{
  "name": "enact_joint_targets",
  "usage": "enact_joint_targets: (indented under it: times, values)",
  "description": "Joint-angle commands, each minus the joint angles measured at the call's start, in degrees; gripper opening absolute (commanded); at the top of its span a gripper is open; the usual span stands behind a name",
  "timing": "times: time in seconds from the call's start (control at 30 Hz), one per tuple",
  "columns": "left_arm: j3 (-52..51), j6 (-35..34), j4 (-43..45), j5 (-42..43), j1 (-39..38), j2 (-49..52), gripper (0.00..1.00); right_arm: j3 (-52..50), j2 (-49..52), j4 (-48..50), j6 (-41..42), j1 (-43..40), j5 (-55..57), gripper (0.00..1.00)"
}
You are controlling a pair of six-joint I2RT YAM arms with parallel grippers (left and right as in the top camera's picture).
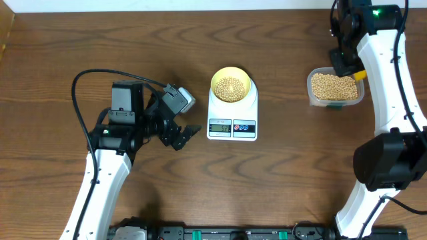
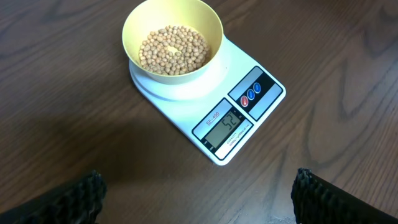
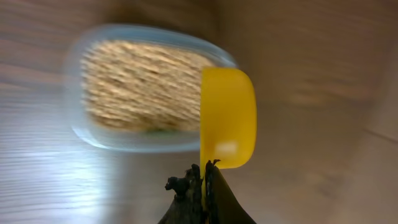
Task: Scoop item into bowl and weigh 50g on scale
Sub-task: 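Raise the scoop from the tub and swing it toward the bowl, then dip the scoop into the yellow bowl and tip it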
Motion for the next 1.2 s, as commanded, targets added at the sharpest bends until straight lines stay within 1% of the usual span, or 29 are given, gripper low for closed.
enact_joint_targets:
  times: [0.0, 0.07, 0.13, 0.23, 0.3, 0.47, 0.7, 1.17]
  values:
    - [0.59, 0.79, 0.04, -0.33, 0.28, 0.33, 0.98, 0.24, -1.07, 2.95, -0.24, -0.11, -22.43, 0.01]
    - [0.59, 0.79, 0.04, -0.33, 0.28, 0.33, 0.98, 0.22, -0.85, 6.47, -0.24, -0.22, -35.47, 0.01]
    - [0.59, 0.81, 0.04, -0.33, 0.28, 0.33, 0.98, 0.24, -0.44, 9.44, -0.24, 0.0, -43.95, 0.01]
    - [0.59, 0.79, 0.04, -0.33, 0.28, 0.33, 0.98, 0.22, 0.61, 12.24, -0.24, 1.36, -51.52, 0.01]
    - [0.59, 0.79, 0.04, -0.33, 0.28, 0.33, 0.98, 0.22, 1.36, 12.57, -0.24, 2.82, -53.11, 0.01]
    - [0.59, 0.79, 0.04, -0.33, 0.28, 0.33, 0.98, 0.22, 2.54, 12.68, -1.86, 7.28, -54.12, 0.01]
    - [0.59, 0.79, 0.04, -0.33, 0.28, 0.33, 0.98, 0.17, 2.91, 12.66, -3.72, 11.52, -53.53, 0.01]
    - [0.59, 0.79, 0.04, -0.33, 0.28, 0.33, 0.98, 0.11, 9.27, 13.79, -3.63, 19.19, -41.11, 0.01]
